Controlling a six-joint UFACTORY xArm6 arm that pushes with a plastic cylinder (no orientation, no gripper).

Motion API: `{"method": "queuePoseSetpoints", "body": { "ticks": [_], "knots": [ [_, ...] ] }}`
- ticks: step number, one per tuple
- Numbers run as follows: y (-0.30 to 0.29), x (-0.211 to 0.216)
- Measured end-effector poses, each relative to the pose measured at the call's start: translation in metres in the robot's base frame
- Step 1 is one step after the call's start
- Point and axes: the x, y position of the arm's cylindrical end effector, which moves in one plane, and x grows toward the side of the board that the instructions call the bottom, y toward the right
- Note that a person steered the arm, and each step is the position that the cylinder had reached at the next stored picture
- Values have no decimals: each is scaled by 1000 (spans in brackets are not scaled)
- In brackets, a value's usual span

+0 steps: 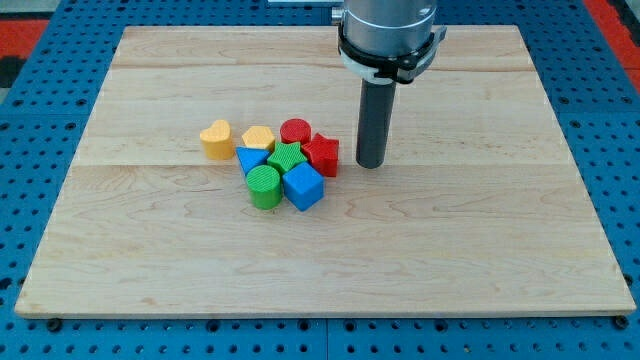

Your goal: Move your arm to the bottom right of the blue cube

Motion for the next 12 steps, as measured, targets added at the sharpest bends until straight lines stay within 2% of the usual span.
{"method": "queuePoseSetpoints", "body": {
  "ticks": [3, 7, 8, 9, 11, 12],
  "knots": [
    [-9, -18],
    [-11, -17],
    [-21, -8],
    [-33, 67],
    [-74, 41],
    [-115, 37]
  ]
}}
